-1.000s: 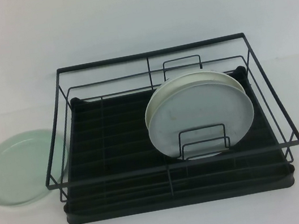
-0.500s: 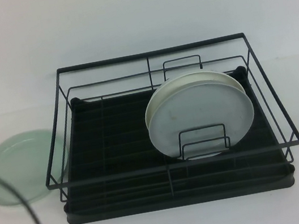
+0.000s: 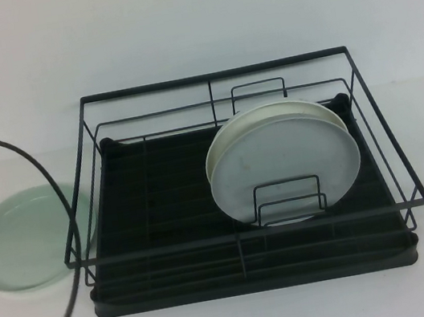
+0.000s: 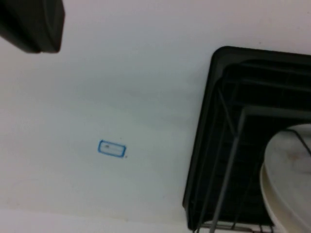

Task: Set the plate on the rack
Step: Pick up the plate from the table, then hand over the plate, then place the plate on the rack

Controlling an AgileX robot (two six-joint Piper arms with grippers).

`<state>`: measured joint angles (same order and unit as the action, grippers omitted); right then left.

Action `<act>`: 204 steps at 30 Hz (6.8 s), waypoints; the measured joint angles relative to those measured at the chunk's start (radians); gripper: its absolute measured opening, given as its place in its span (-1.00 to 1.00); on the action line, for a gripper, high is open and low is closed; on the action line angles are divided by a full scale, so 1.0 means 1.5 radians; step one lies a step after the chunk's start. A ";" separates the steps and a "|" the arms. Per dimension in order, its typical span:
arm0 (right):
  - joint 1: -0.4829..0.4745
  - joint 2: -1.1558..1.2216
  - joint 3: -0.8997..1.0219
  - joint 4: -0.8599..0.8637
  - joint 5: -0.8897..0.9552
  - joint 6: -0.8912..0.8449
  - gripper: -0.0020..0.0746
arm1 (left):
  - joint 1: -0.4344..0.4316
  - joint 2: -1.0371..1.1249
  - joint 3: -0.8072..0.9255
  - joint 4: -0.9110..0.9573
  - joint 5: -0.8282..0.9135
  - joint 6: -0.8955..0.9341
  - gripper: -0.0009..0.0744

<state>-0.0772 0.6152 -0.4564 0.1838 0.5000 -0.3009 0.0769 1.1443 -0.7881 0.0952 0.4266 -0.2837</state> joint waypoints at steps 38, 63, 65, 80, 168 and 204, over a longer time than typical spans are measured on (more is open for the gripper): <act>0.054 0.032 0.007 0.109 0.016 -0.103 -0.90 | 0.129 0.621 -0.500 -0.119 0.189 0.268 0.07; 0.054 0.033 0.019 0.111 0.003 -0.110 -0.90 | 0.127 0.679 -0.513 -0.104 0.200 0.323 -0.86; 0.054 0.033 0.020 0.111 -0.003 -0.110 -0.90 | 0.130 0.673 -0.513 -0.104 0.207 0.330 -0.87; 0.054 0.033 0.027 0.125 -0.027 -0.110 -0.90 | 0.238 0.548 -0.507 -0.210 0.262 0.429 -0.96; 0.058 0.064 -0.152 0.988 0.003 -0.902 -0.52 | -0.264 0.346 -0.553 -1.174 0.498 1.006 -0.27; 0.246 0.498 -0.694 0.331 0.313 -0.558 -0.53 | -0.057 -0.444 -0.183 -0.427 0.000 0.747 -0.97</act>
<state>0.2925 1.3624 -1.4978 0.6803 0.9690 -1.1384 -0.0083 0.4789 -1.0624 -0.5456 0.4268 0.8368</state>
